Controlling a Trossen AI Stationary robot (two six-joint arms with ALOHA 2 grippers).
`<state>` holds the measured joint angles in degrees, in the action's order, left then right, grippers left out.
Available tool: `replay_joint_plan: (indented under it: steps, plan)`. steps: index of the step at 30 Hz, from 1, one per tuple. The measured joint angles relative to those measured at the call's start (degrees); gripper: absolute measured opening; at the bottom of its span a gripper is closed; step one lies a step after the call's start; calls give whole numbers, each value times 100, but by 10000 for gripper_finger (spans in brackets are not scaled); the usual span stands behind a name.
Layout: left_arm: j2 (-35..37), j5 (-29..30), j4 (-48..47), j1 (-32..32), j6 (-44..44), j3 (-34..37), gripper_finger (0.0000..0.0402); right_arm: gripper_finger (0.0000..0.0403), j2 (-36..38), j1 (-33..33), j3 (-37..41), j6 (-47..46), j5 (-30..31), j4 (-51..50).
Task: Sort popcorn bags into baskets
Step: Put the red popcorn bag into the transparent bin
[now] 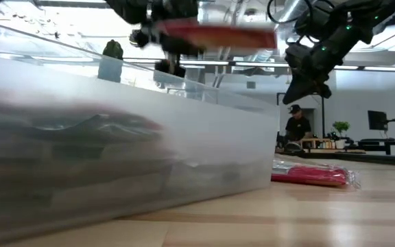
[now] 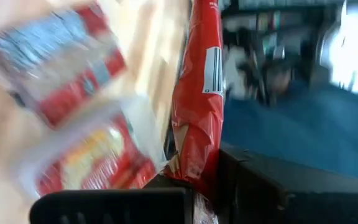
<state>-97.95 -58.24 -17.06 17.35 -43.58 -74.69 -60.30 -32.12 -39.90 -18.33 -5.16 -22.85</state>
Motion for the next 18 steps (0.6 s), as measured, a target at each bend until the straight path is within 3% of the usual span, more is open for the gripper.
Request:
replay_joint_plan:
  steps: [3,11,18]
  plan:
    - [215,55,-906,-309,908,-193,3,24,42,-32,0,83,74,-229]
    - [76,931,-2560,-1129,2820,-208,3,36,-130,-28,0,103,83,-235]
    - [-326,1406,-2695,-1183,3152,-206,5,24,-246,-16,0,129,72,-161]
